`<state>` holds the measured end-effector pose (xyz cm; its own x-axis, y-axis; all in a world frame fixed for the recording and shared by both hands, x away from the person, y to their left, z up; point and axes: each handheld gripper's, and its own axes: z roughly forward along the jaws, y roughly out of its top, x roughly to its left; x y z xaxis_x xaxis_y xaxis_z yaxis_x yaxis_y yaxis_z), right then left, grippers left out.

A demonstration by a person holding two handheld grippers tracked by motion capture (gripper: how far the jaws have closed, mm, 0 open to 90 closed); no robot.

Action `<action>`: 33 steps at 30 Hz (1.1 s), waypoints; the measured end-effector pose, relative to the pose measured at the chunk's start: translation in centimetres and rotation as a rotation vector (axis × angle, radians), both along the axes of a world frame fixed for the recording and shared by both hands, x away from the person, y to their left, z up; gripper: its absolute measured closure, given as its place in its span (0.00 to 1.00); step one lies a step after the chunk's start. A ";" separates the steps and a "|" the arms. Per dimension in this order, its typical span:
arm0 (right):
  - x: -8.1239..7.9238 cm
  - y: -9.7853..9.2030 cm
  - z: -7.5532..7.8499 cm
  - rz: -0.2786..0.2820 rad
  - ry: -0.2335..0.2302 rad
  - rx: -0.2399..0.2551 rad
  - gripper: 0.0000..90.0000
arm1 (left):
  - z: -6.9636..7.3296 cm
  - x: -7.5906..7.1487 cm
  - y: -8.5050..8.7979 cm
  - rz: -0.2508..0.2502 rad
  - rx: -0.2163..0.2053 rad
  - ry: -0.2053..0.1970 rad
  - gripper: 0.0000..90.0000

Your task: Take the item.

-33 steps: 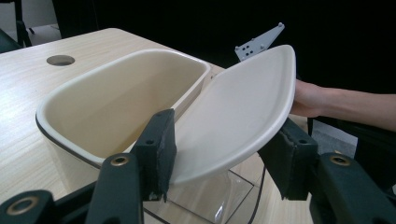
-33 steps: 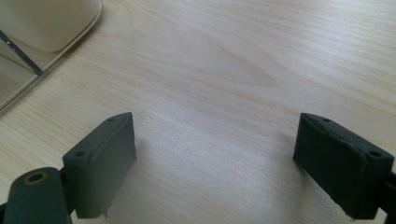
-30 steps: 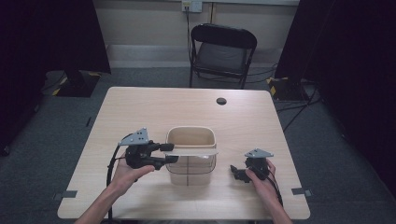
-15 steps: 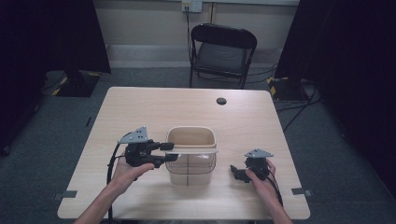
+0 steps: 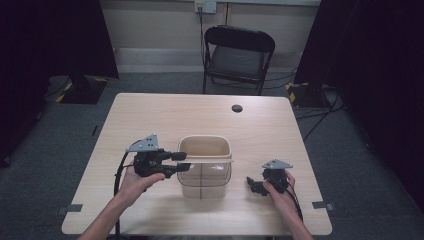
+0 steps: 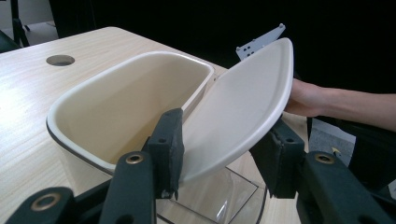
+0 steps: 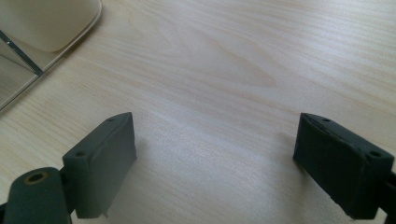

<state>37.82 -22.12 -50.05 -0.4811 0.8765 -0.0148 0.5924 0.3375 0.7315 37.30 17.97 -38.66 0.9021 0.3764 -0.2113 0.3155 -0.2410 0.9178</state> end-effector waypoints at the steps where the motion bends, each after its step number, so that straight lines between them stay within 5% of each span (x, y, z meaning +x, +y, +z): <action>1: 0.0 0.0 0.0 -0.001 0.001 0.000 0.13 | 0.0 0.0 0.0 -0.001 -0.007 0.000 0.61; 33: 0.0 0.0 0.0 0.000 0.000 0.000 0.13 | 0.3 0.8 0.0 0.015 -0.009 0.013 0.67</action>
<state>37.82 -22.13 -50.05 -0.4811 0.8765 -0.0152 0.5922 0.3377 0.7316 38.10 18.01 -38.39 0.8936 0.3876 -0.2266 0.3311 -0.2278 0.9157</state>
